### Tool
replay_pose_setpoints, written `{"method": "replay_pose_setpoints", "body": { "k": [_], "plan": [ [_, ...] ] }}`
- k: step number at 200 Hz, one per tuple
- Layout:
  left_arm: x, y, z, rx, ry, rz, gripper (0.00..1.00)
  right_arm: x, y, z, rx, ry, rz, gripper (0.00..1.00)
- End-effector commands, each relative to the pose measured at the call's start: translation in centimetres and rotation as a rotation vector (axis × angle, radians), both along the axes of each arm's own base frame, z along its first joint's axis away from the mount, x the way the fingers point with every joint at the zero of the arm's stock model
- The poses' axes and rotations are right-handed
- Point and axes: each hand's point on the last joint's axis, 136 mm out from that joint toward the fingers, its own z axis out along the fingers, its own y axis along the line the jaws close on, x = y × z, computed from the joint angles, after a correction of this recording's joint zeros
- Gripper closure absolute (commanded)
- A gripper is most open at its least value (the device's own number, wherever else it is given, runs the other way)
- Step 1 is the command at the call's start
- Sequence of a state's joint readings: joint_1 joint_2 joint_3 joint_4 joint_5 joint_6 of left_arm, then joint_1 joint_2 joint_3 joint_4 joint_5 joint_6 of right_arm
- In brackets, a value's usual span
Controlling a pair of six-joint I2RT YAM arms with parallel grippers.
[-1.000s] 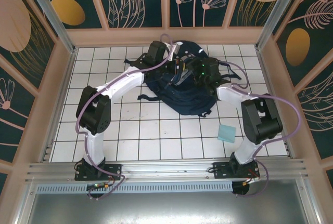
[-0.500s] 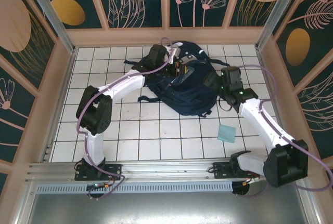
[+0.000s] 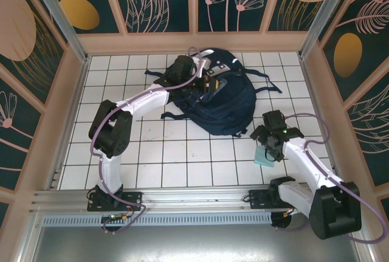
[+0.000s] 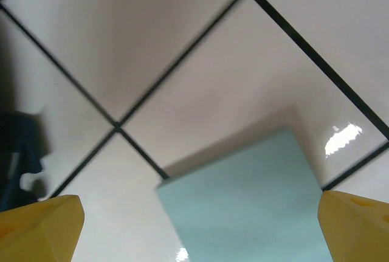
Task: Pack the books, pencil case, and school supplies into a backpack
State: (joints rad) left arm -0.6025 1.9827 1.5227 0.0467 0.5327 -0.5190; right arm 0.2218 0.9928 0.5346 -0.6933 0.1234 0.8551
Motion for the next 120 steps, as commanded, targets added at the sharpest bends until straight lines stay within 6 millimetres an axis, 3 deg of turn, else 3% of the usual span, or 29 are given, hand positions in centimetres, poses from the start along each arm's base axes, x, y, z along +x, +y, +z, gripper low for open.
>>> {"method": "replay_pose_setpoints", "body": {
  "k": [1,54,85,120],
  "plan": [
    [0.0,-0.3,4.7,-0.106,-0.1,-0.036,1.0,-2.4,-1.5,-1.6,-0.013,0.024,-0.148,0.01],
    [-0.3,-0.5,4.6,-0.125,-0.078,-0.063,1.0,-3.0,-1.1,-3.0,0.033,-0.008,-0.151,0.01],
    [-0.3,-0.4,4.3,-0.124,-0.071,-0.056,1.0,-3.3,1.3,-3.7,0.089,0.05,-0.055,0.01],
    [-0.1,-0.5,3.8,-0.119,-0.057,-0.052,1.0,-3.5,3.3,-2.6,0.093,0.055,-0.007,0.01]
  ]
}}
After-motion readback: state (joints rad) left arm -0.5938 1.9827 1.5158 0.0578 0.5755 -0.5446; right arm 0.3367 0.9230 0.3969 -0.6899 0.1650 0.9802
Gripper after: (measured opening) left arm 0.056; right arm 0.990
